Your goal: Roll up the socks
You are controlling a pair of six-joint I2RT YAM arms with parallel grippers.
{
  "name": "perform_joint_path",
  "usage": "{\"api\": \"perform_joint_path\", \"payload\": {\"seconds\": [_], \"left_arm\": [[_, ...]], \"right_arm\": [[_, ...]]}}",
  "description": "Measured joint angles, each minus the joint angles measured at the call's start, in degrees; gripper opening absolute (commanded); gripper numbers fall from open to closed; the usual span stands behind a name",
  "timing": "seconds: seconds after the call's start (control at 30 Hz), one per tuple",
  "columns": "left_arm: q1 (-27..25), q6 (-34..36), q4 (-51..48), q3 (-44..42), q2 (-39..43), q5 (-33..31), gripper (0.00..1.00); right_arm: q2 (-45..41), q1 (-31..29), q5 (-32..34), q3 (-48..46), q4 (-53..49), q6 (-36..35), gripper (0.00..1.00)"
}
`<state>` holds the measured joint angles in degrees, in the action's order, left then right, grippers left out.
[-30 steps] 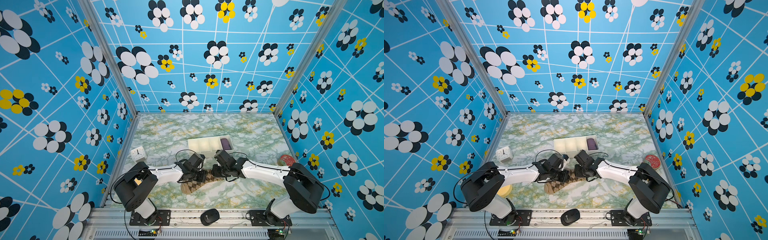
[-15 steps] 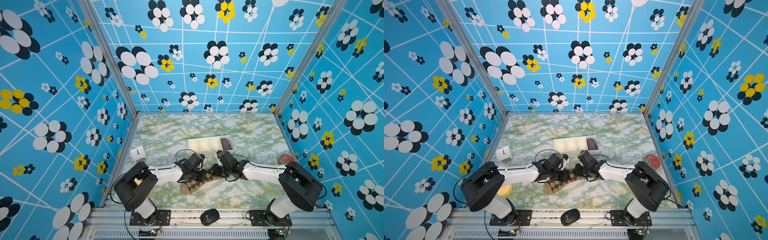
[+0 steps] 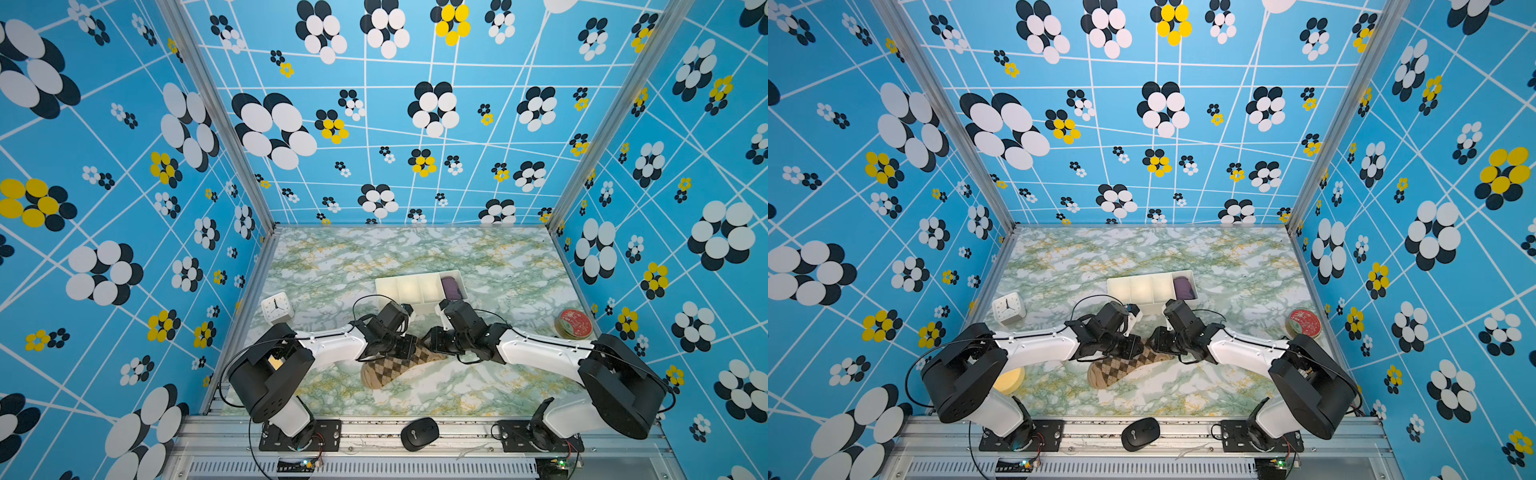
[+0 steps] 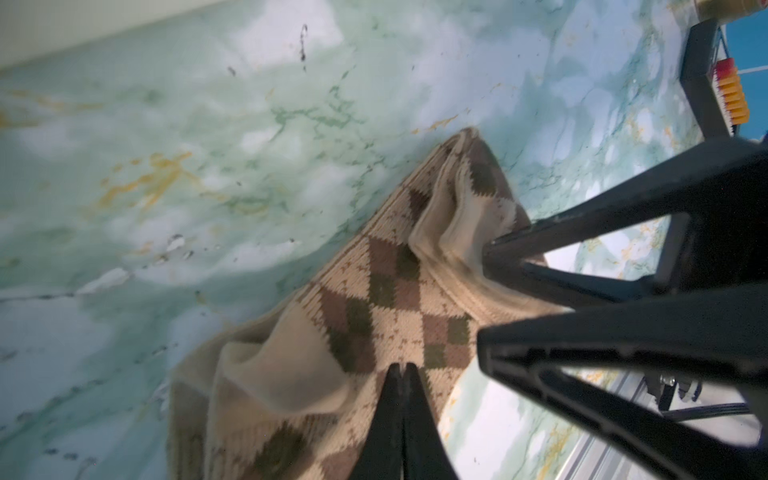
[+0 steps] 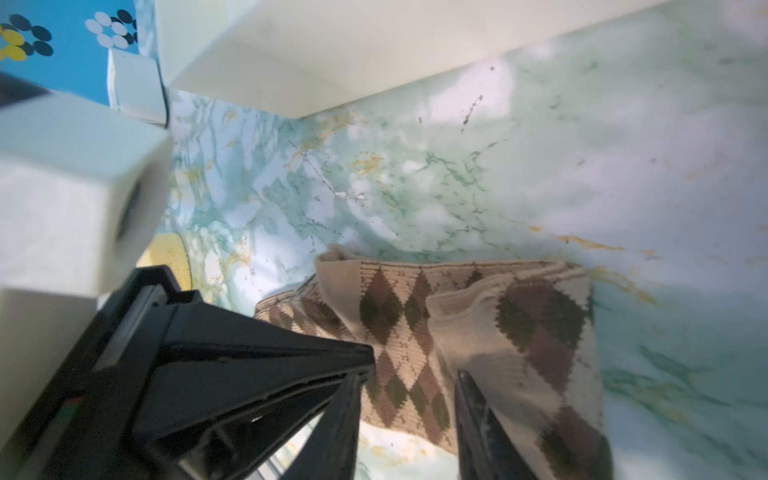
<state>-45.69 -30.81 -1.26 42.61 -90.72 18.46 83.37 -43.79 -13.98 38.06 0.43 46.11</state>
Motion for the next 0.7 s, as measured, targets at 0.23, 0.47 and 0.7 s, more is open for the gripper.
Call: {"api": "perform_joint_path", "payload": {"seconds": [0.23,0.47,0.7], "left_arm": [[0.0,0.0,0.0,1.8,-0.5,0.2,0.05],[0.0,0.0,0.0,3.4,-0.7,0.2,0.05],[-0.3,0.0,0.4,6.1,-3.0,0.9,0.05]], "right_arm": [[-1.5,1.3,-0.1,-0.4,-0.2,-0.2,0.36],[-6.0,3.7,1.7,-2.9,-3.3,-0.4,0.06],[-6.5,3.9,1.4,-3.9,-6.0,-0.6,0.00]]}}
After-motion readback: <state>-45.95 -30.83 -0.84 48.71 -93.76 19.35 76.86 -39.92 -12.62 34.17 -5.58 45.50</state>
